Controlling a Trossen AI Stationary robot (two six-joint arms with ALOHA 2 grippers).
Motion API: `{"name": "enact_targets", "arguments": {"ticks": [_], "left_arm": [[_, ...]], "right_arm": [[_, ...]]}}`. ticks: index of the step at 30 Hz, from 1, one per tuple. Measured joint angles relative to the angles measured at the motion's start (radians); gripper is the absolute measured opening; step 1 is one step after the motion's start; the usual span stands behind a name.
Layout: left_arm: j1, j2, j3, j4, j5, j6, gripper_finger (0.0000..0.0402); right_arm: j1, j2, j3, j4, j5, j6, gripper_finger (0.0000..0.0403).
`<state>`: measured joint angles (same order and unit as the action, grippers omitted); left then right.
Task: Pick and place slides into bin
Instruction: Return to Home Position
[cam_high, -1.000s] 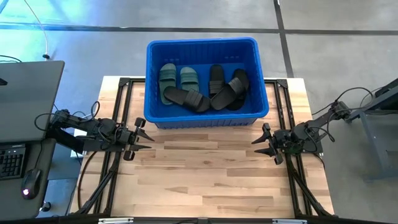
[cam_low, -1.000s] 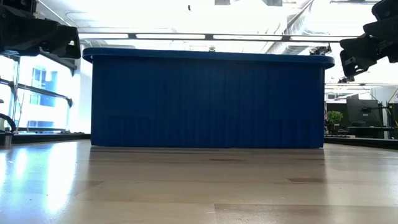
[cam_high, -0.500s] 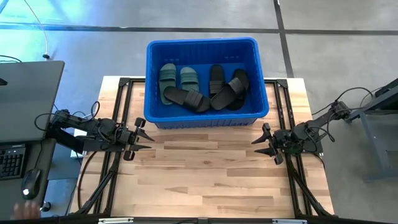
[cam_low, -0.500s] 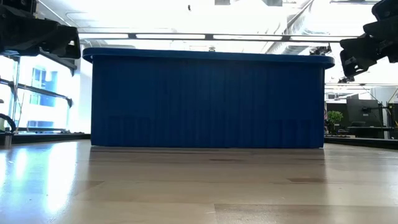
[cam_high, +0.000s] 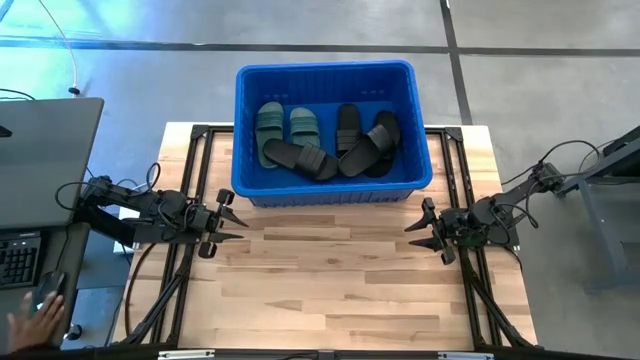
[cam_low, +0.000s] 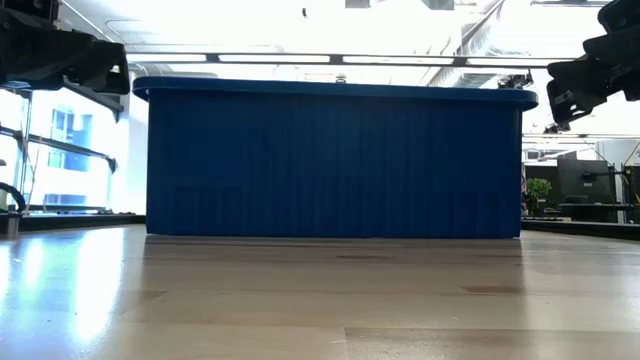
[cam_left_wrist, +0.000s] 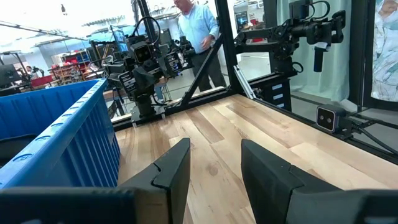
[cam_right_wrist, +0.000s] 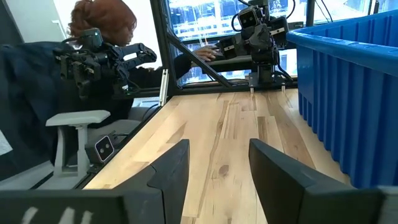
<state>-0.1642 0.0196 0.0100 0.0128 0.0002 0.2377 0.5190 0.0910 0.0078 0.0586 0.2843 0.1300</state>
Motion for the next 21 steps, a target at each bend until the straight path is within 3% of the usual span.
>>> {"name": "enact_targets", "arguments": {"ticks": [21], "left_arm": [[0.000,0.000,0.000,0.000,0.000,0.000,0.0127]], "right_arm": [[0.000,0.000,0.000,0.000,0.000,0.000,0.0163]]}}
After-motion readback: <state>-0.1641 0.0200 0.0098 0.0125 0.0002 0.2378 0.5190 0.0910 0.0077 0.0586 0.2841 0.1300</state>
